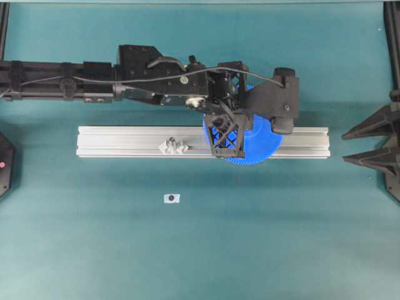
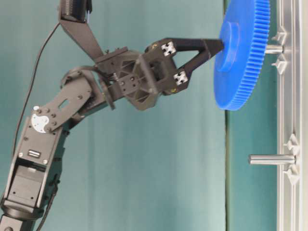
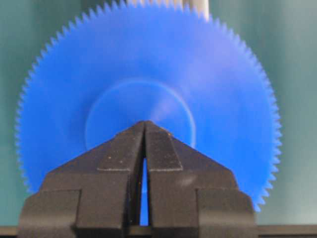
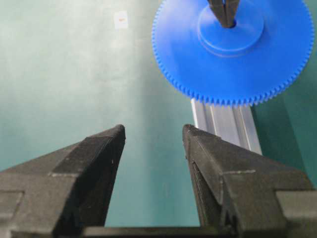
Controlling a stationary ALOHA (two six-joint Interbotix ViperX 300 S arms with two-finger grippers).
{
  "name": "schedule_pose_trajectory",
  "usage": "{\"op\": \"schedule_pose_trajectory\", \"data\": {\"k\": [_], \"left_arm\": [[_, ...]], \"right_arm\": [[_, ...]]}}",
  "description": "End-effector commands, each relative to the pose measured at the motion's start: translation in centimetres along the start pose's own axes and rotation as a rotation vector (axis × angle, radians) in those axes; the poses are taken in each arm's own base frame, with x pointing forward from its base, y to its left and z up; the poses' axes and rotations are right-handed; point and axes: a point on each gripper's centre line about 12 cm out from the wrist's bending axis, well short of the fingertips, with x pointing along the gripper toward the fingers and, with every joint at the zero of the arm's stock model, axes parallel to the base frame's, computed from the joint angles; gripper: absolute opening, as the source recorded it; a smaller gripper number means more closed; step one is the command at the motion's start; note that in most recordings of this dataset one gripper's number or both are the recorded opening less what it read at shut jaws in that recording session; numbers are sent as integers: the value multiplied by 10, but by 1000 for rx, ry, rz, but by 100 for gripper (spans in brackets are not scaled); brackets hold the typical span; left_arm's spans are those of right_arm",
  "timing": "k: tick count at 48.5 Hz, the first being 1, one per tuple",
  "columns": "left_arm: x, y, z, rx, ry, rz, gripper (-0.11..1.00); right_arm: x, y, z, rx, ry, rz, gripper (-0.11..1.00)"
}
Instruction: Insert the large gear onto the shaft.
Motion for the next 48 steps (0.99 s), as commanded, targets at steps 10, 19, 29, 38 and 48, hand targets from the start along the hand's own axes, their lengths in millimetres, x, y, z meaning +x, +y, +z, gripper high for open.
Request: {"op": "schedule_pose_trajectory", "data": {"k": [10, 19, 29, 38, 48], "left_arm": [[-46, 11, 36, 9, -123, 33, -1], [-95, 19, 70, 37, -192, 54, -1], [-93, 19, 68, 35, -112, 34, -1], [-41, 13, 45, 33, 4, 4, -1], [18, 3, 8, 16, 101, -21, -1]], "right_arm": [[-1, 1, 6, 11, -17, 3, 58], [0, 1, 5, 10, -15, 2, 58], [0, 1, 5, 11, -14, 2, 58], [0, 1, 5, 11, -14, 2, 58], [-1, 1, 5, 11, -17, 3, 58]]}}
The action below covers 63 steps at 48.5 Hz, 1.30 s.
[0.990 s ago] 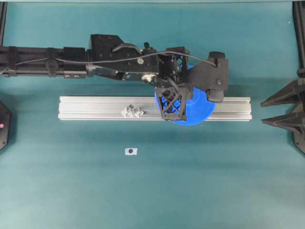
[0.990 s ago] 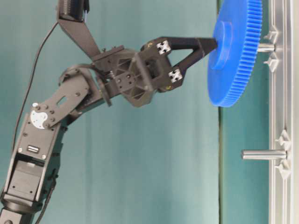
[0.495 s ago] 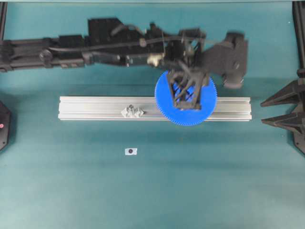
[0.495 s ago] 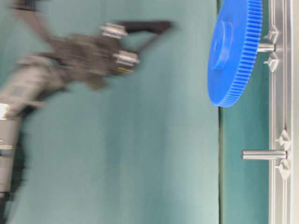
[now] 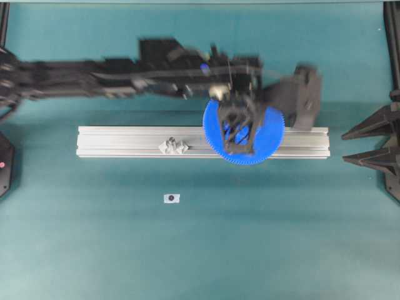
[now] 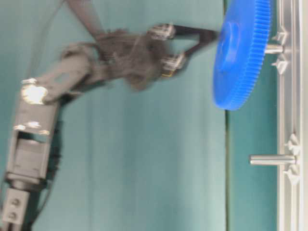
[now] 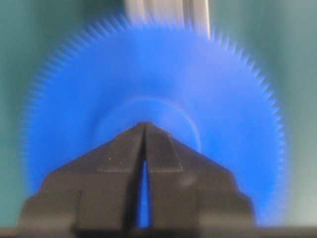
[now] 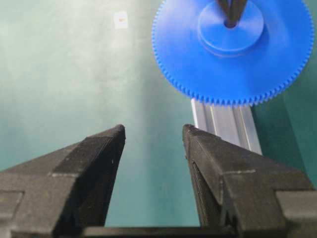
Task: Insert the large gear onto the shaft.
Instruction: 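Raise the left gripper away from the seated gear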
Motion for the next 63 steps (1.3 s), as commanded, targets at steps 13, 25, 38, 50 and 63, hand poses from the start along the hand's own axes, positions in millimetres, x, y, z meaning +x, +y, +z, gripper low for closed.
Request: {"op": "schedule_pose_trajectory", "data": {"k": [13, 25, 38, 50, 63], "left_arm": [[-54, 12, 8, -39, -85, 30, -1], [-99, 15, 17, -36, -82, 30, -1], [-85, 14, 19, 3, -60, 25, -1], [-34, 2, -2, 9, 95, -20, -1], [-30, 6, 2, 9, 60, -10, -1]], "right_arm": [[0, 0, 2, 11, -12, 2, 58], [0, 0, 3, 10, -14, 1, 58], [0, 0, 3, 11, -14, 1, 58], [0, 0, 3, 11, -17, 2, 58], [0, 1, 3, 13, -18, 3, 58]]}}
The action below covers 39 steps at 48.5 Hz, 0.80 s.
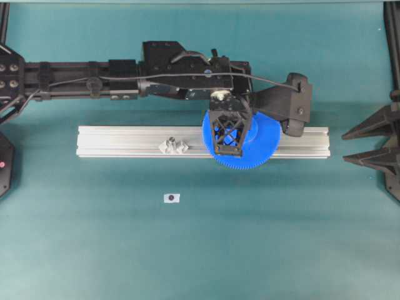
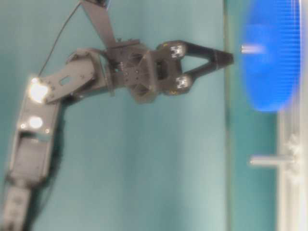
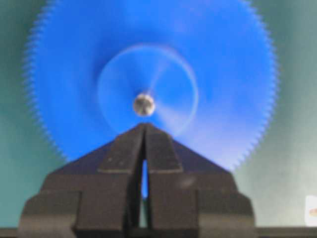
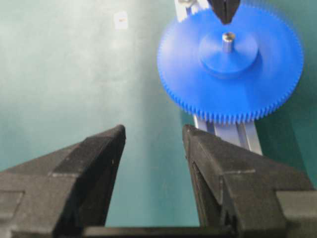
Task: Insert the large gear onto the shaft.
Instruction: 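Raise the left gripper away from the seated gear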
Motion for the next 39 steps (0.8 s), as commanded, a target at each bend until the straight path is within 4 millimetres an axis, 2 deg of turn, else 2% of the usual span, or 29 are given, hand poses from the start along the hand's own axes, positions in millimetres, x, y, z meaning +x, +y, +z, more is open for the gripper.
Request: {"op": "schedule_pose_trajectory", "data": {"k": [1, 12, 23, 33, 39], "left_arm": [[-24, 5, 8, -2, -58, 19, -1], [-47, 11, 12, -13, -96, 33, -1], [-95, 13, 8, -23, -154, 51, -1], [-142, 9, -9, -25, -227, 71, -1], [-157, 4, -26, -32, -266, 81, -1]], "right_arm": [[0, 1, 4, 11, -9, 0, 58], [0, 1, 4, 10, -11, 1, 58], [0, 1, 4, 10, -11, 1, 58], [-3, 1, 6, 7, -25, 2, 58], [-8, 2, 10, 5, -53, 8, 58]]}}
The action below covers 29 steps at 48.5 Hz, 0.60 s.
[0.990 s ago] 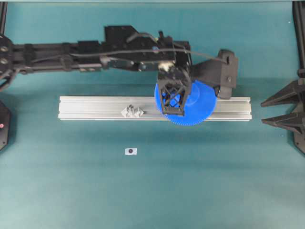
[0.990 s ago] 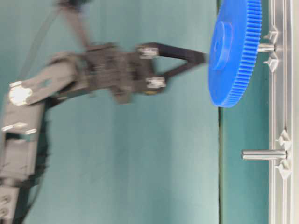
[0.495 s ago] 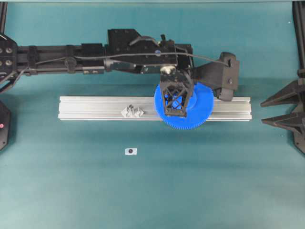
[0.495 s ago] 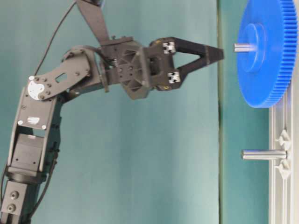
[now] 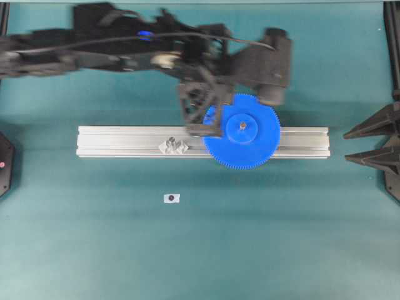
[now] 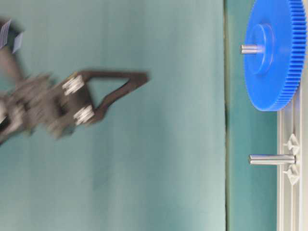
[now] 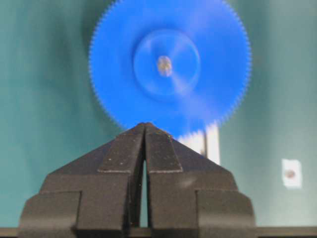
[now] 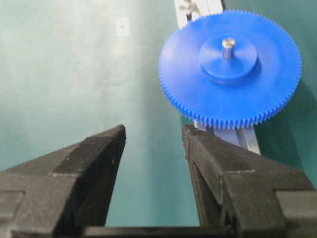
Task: Insert the large gear onto the shaft.
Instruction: 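Raise the left gripper away from the seated gear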
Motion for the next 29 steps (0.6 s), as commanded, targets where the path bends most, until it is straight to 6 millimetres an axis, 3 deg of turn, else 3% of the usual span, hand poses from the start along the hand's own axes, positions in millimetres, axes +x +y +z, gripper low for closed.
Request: {"op": "schedule_pose_trajectory", "data": {"k": [1, 14, 22, 29], "left_arm": [[-37, 1, -3, -7, -87, 25, -1], [-83, -10, -41, -56, -266, 60, -1], [-94, -22, -70, -70, -335, 65, -1], [-105, -30, -85, -83, -422, 69, -1]], "right_arm": [[-4, 1, 9, 7, -30, 4, 58], [-8, 2, 10, 6, -51, 9, 58], [-8, 2, 11, 5, -58, 10, 58], [-8, 2, 11, 5, -56, 9, 58]]}}
